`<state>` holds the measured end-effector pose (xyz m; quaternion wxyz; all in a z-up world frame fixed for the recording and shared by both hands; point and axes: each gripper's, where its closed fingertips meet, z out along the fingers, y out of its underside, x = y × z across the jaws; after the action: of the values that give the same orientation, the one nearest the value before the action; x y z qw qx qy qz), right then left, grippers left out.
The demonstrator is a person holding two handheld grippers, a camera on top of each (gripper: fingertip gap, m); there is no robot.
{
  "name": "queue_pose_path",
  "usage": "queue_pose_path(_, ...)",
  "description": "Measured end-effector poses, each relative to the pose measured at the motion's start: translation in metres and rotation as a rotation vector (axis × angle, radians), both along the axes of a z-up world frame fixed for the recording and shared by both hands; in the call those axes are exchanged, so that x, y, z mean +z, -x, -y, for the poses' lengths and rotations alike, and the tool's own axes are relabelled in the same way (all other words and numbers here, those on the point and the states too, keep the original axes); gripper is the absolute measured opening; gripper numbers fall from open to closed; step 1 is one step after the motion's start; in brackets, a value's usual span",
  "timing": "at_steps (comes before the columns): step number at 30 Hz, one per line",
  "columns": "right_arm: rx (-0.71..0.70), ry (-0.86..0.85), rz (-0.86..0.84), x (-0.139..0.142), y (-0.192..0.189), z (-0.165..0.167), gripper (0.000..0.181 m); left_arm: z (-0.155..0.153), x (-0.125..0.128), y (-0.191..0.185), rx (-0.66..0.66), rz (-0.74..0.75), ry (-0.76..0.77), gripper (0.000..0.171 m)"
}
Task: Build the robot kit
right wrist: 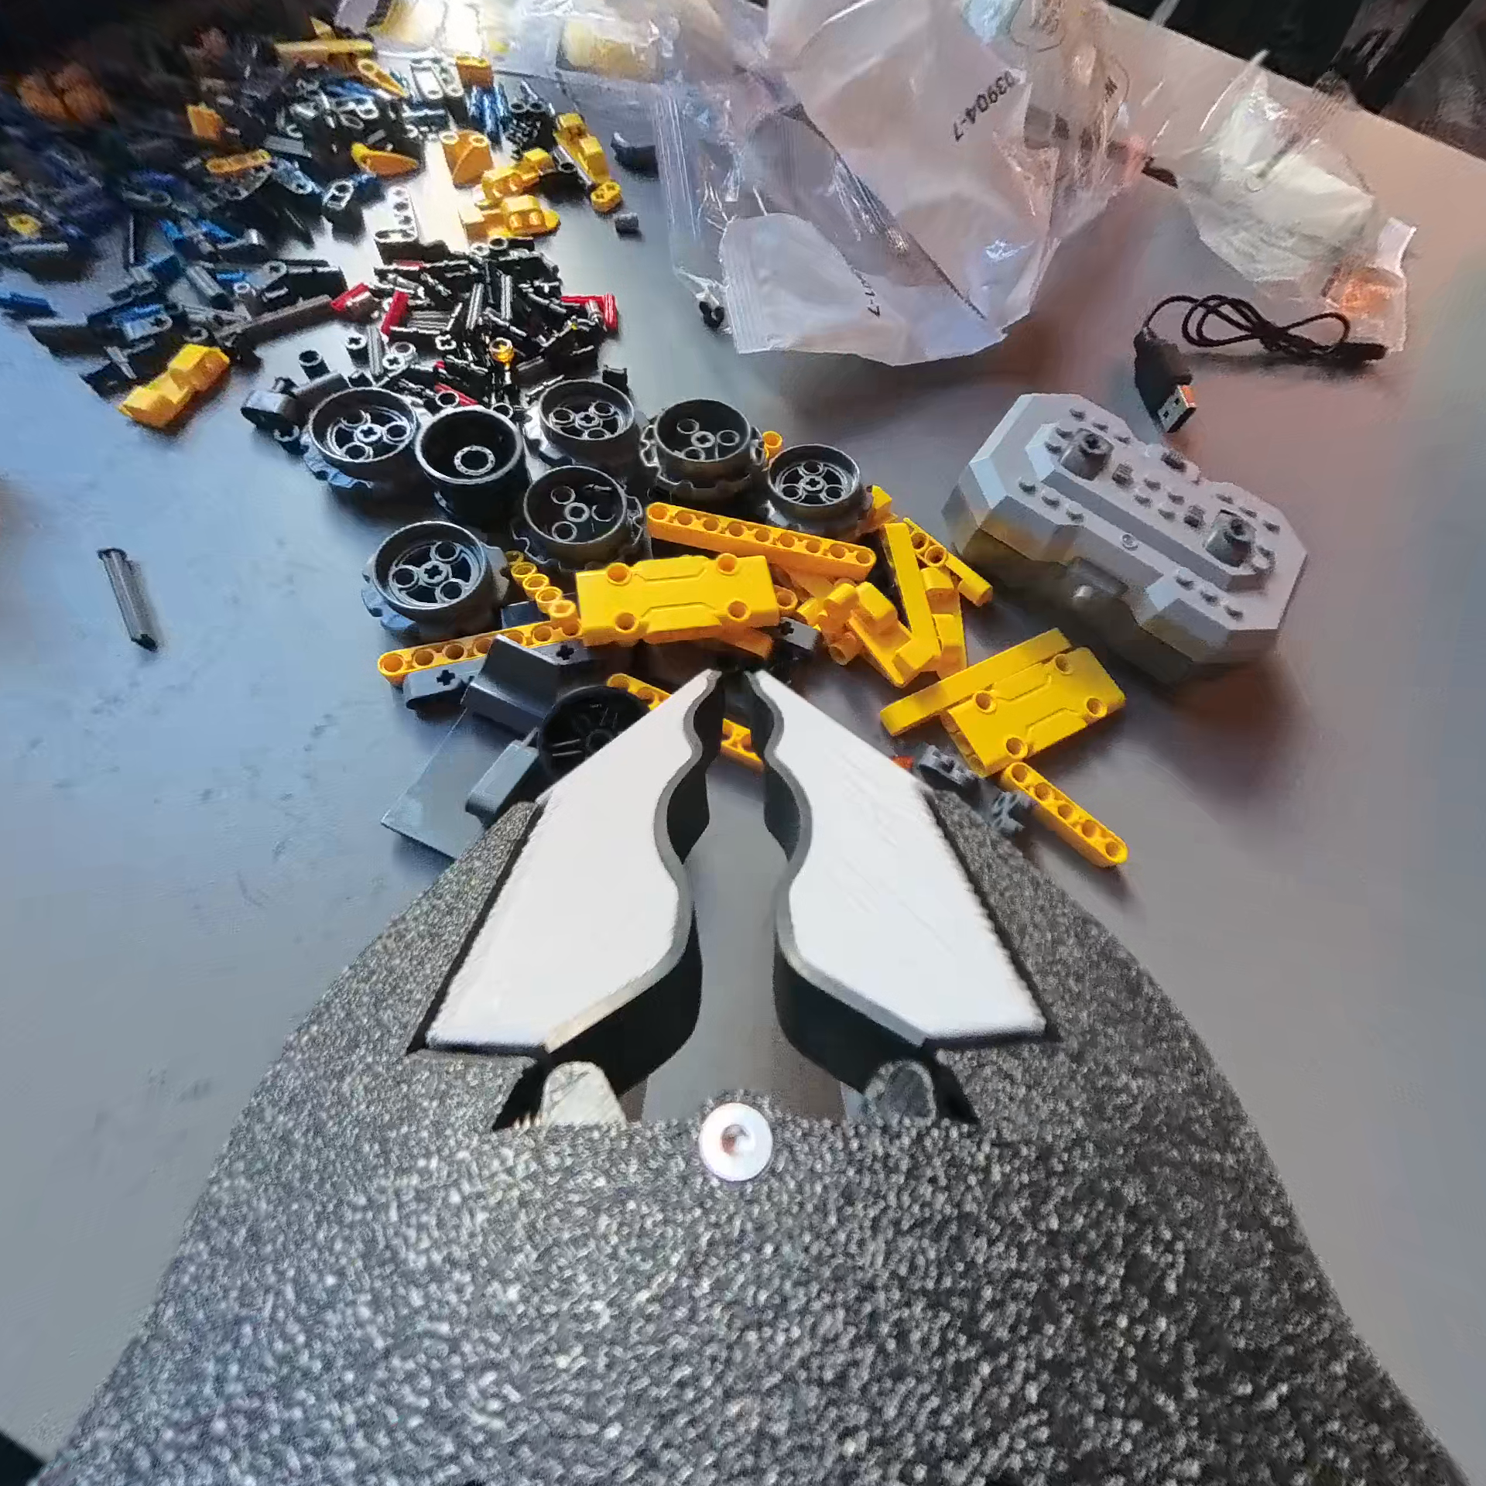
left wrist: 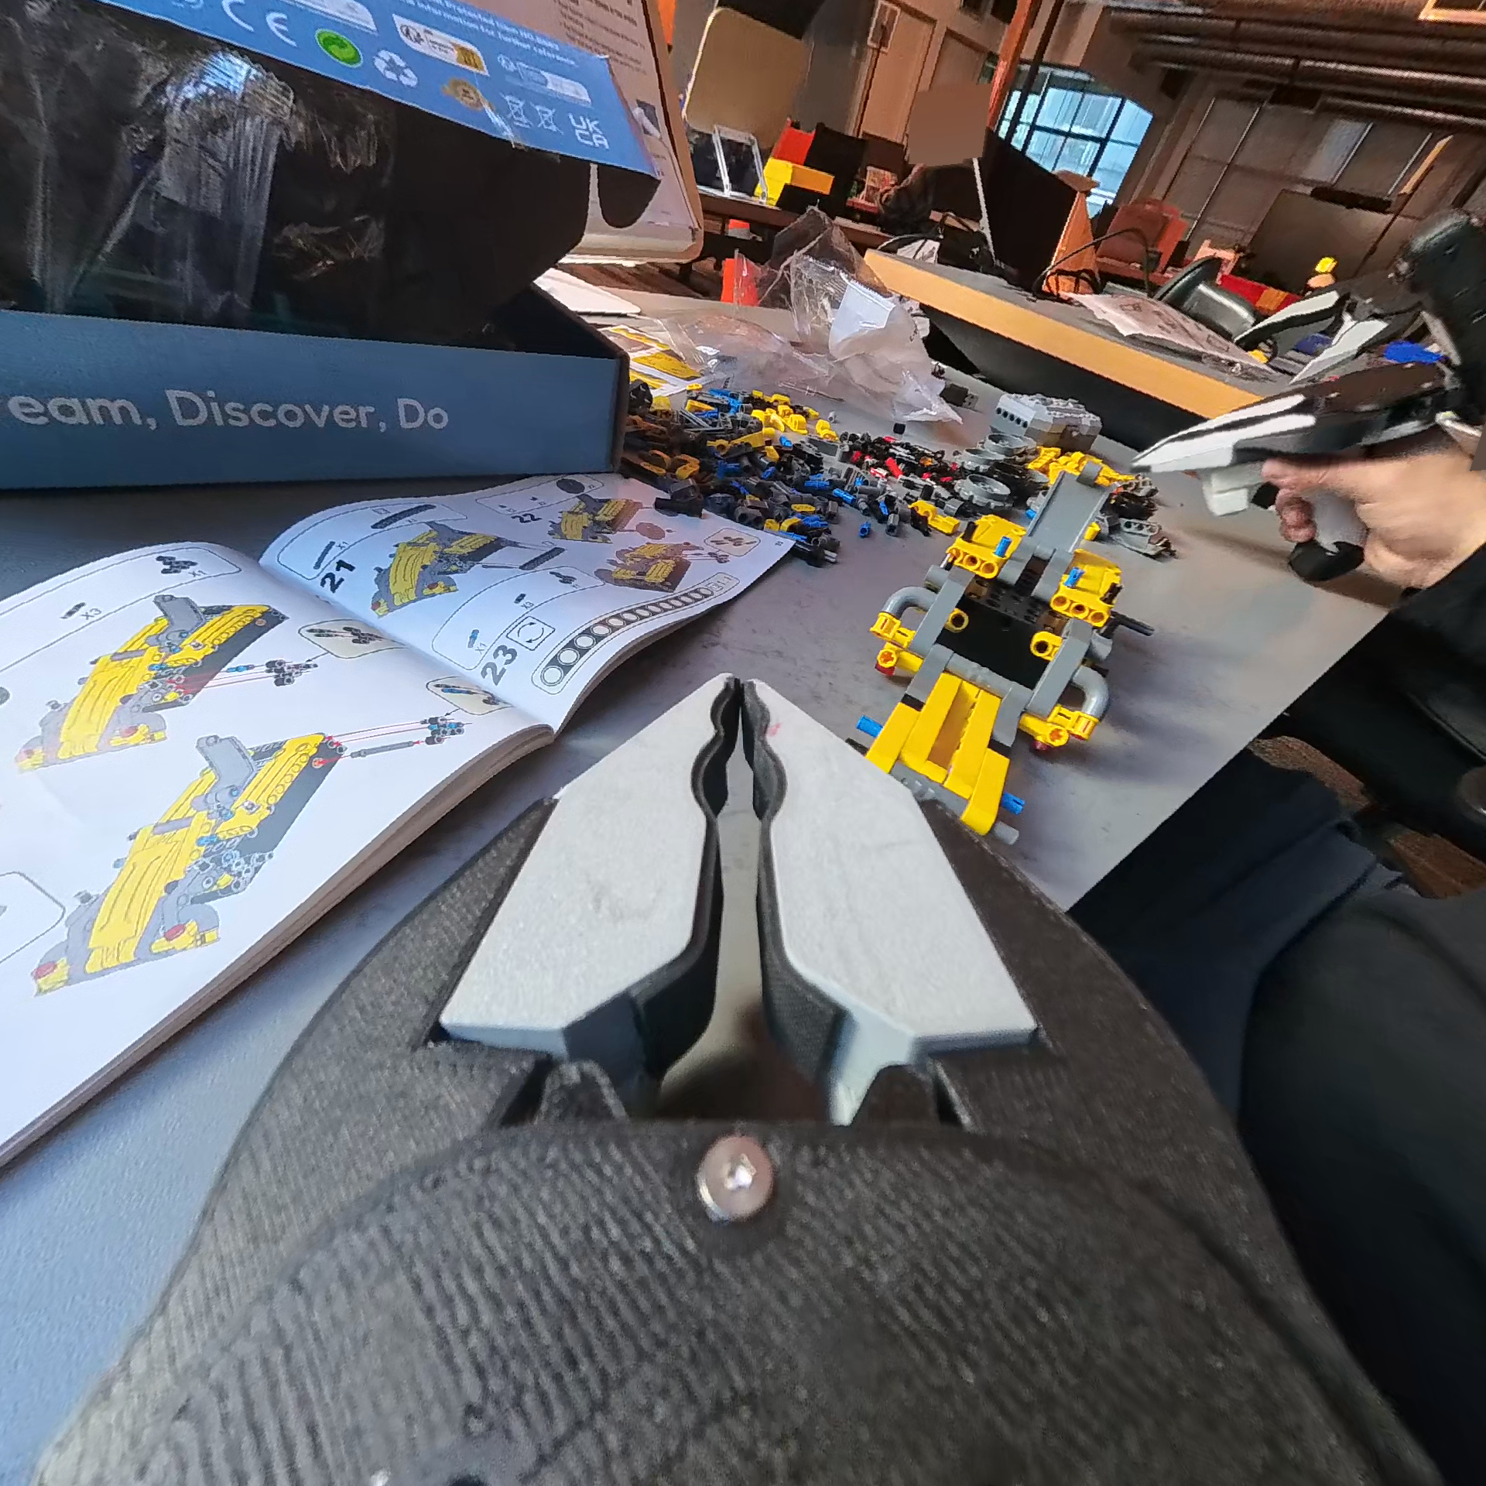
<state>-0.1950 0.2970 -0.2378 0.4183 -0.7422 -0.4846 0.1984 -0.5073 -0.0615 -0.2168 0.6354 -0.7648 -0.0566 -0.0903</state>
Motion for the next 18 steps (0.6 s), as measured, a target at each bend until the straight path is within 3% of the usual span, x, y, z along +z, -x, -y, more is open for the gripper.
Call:
queue_pose_path(8,0.034,0.040,-0.069,0.015,0.018,0.005,0.009,0.000,0.000,-0.001,-0.008,0.000,0.002,0.000)
queue_pose_path(18,0.099,0.091,-0.100,0.008,0.047,0.027,0.015,0.001,0.000,-0.002,-0.023,0.006,0.000,0.000)
